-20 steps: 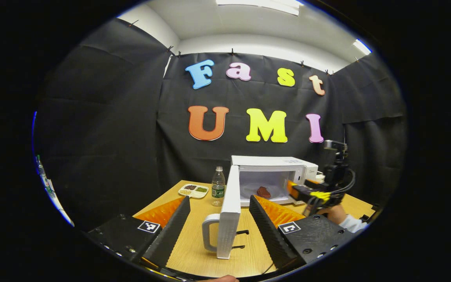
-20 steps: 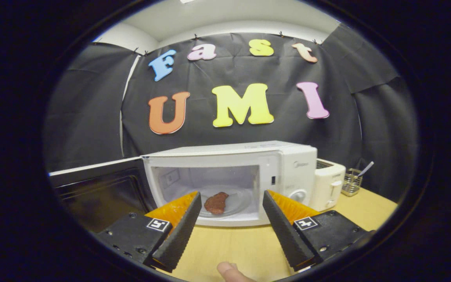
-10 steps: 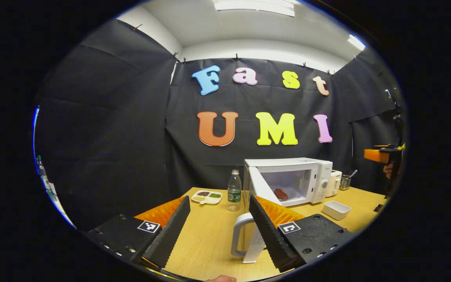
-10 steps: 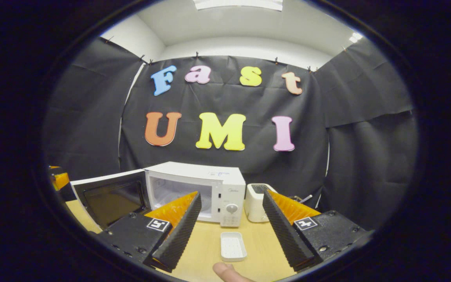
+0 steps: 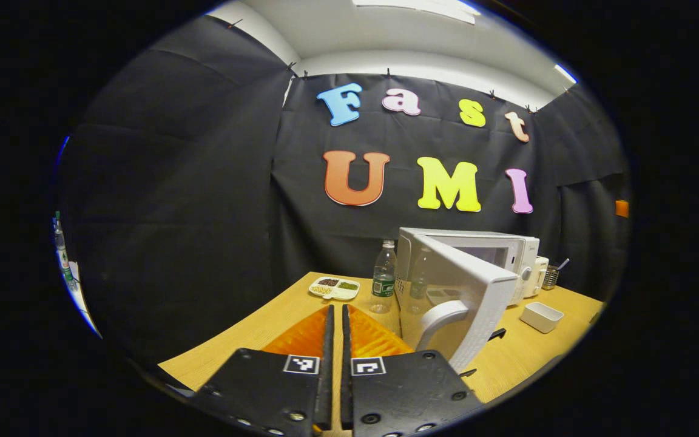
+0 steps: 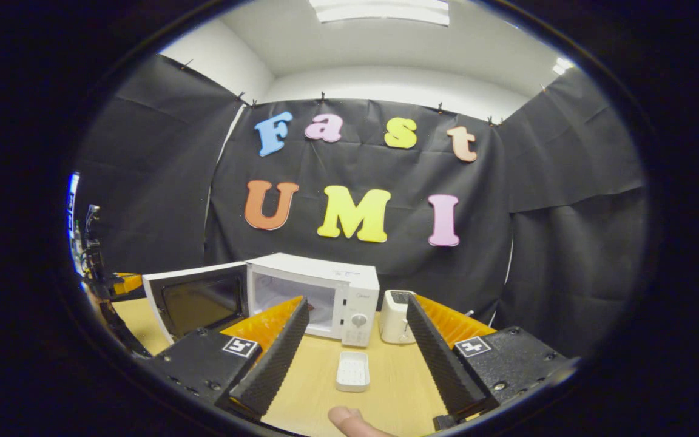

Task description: Open the microwave oven with the left hand, put the food in, and close the microwave oven.

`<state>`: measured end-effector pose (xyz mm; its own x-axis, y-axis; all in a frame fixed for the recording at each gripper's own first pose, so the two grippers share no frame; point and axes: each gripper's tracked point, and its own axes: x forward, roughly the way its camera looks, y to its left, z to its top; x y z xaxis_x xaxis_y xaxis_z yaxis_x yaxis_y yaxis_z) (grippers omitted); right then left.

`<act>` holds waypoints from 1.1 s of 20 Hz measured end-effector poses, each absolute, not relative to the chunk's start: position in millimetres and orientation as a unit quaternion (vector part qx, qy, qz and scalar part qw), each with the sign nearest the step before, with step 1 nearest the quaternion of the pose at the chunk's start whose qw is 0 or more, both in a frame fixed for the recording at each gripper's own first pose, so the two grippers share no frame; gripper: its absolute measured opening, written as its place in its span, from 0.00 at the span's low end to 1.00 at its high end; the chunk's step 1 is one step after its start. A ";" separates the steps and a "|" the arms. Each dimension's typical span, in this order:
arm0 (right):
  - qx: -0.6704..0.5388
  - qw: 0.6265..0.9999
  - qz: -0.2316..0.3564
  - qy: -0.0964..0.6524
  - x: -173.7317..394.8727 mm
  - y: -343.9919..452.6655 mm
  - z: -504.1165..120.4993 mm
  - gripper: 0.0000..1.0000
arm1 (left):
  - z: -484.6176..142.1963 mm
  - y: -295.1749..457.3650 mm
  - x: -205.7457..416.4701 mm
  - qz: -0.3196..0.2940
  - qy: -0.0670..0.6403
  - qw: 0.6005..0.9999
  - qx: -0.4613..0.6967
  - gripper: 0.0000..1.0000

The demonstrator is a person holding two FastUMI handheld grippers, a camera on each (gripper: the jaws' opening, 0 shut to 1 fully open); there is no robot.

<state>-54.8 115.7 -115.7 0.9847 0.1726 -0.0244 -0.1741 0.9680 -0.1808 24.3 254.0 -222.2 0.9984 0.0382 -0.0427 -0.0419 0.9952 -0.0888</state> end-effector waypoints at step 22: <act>-0.068 0.995 0.071 0.007 -64.2 63.0 -115.0 1.00 | -240.3 46.8 38.0 -0.143 0.060 0.987 -0.040 0.00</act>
